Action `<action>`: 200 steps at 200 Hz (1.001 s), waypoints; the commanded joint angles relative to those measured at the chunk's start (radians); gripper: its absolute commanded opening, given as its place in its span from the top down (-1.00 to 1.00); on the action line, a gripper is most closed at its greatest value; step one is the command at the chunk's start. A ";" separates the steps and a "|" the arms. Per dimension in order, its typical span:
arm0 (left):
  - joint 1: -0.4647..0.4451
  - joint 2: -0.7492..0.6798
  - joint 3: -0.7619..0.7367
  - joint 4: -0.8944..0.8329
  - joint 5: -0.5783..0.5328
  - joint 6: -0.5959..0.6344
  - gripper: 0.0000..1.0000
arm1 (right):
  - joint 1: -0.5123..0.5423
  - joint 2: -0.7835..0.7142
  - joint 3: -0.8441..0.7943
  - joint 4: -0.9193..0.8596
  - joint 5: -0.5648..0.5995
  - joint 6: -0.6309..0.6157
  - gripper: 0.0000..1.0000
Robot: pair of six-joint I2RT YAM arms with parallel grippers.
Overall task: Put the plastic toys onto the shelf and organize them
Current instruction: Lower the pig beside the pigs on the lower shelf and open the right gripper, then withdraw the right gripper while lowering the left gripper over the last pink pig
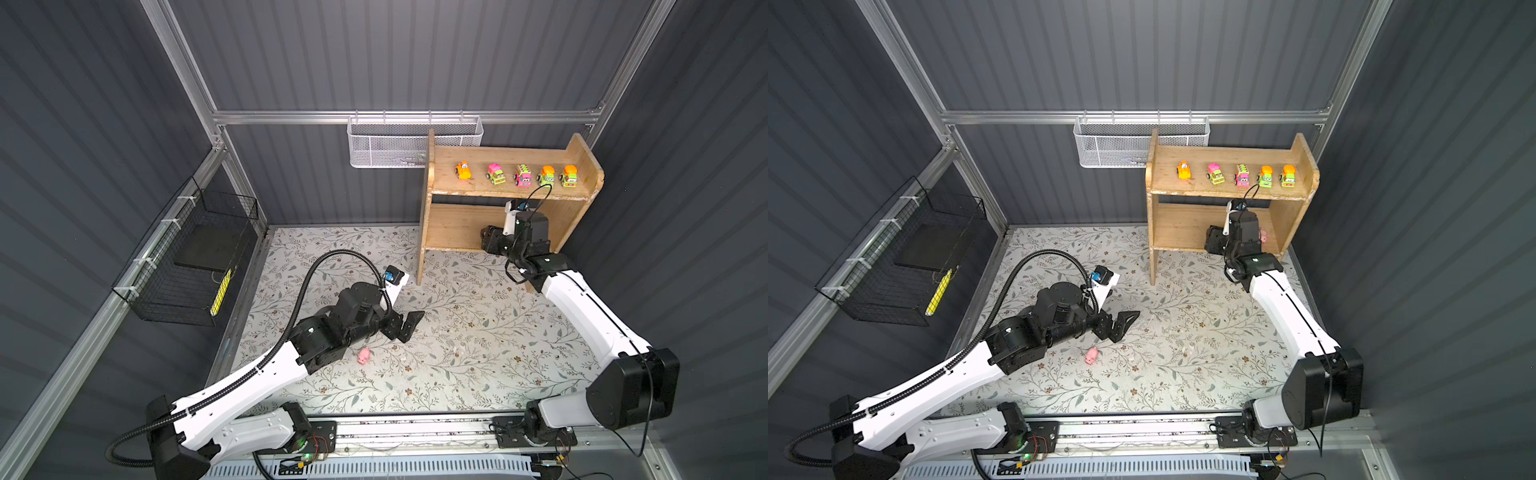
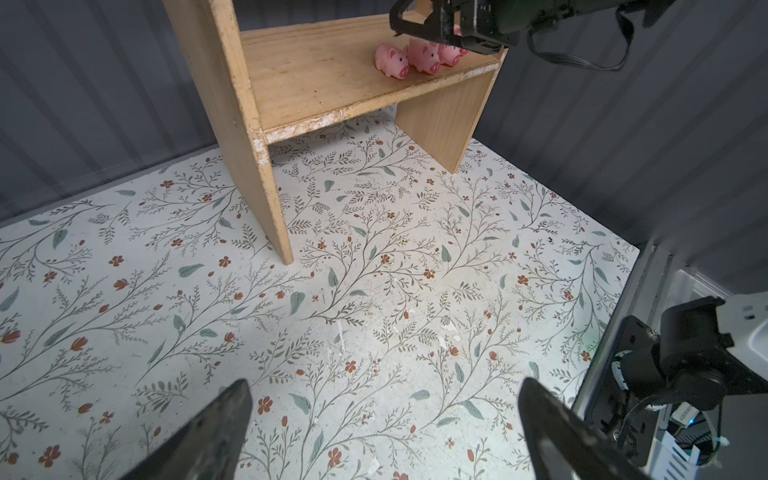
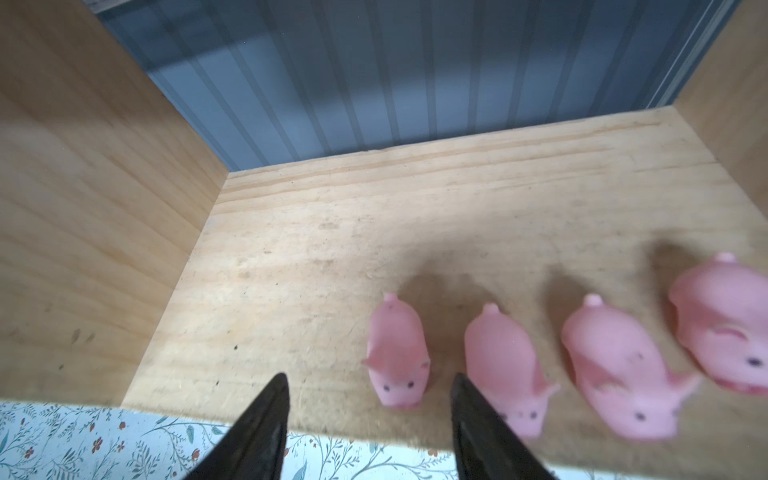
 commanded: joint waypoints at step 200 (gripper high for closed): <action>0.002 -0.583 -0.586 -0.259 -0.123 -0.603 -0.92 | 0.809 -0.305 -0.632 0.175 0.372 0.326 -0.52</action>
